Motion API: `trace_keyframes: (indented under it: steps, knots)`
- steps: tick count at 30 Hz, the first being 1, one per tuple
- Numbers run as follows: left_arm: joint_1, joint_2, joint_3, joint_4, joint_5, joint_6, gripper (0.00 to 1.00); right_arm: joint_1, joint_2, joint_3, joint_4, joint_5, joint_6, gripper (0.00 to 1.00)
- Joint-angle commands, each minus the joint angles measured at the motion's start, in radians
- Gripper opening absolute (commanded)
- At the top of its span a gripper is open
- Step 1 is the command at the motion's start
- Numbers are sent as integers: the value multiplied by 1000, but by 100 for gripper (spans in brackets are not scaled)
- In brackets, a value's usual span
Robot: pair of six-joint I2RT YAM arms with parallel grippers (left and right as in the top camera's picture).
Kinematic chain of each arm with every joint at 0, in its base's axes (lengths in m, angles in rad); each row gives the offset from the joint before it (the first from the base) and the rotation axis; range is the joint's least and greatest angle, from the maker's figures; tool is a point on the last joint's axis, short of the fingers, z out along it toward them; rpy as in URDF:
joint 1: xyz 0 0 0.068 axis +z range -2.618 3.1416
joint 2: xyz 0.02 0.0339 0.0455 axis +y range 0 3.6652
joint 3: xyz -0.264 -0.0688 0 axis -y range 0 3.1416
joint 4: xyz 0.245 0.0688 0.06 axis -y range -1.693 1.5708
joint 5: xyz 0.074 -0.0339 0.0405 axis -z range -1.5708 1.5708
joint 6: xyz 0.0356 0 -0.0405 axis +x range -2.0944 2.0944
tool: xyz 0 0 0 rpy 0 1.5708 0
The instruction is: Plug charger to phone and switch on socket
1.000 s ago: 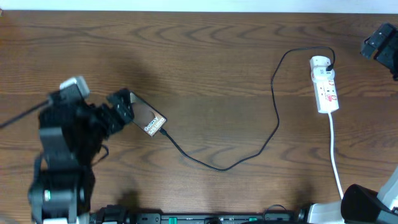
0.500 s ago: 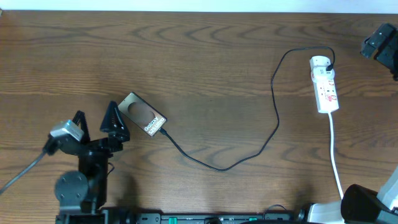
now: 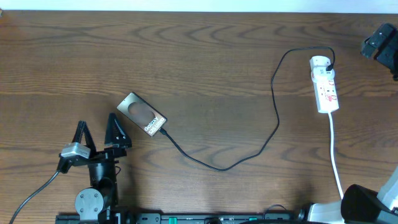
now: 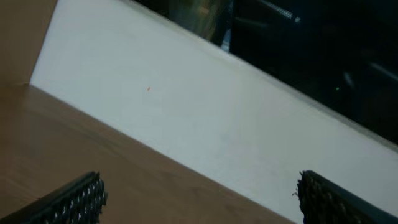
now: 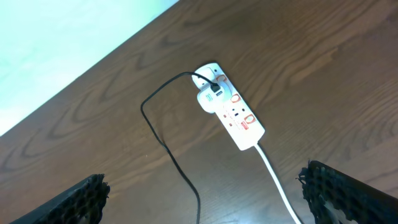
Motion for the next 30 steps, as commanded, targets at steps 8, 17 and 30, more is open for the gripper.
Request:
trace_keyframes:
  steps: [8, 17, 30]
  knots:
    - [2, -16, -6, -169, -20, 9, 94, 17, 0, 7, -1, 8, 14, 99]
    - [2, -16, -51, -306, -19, 9, 94, 17, 0, 7, -1, 8, 13, 99]
    - [-3, -16, -52, -308, 120, 385, 94, 17, 0, 7, -1, 8, 13, 99]
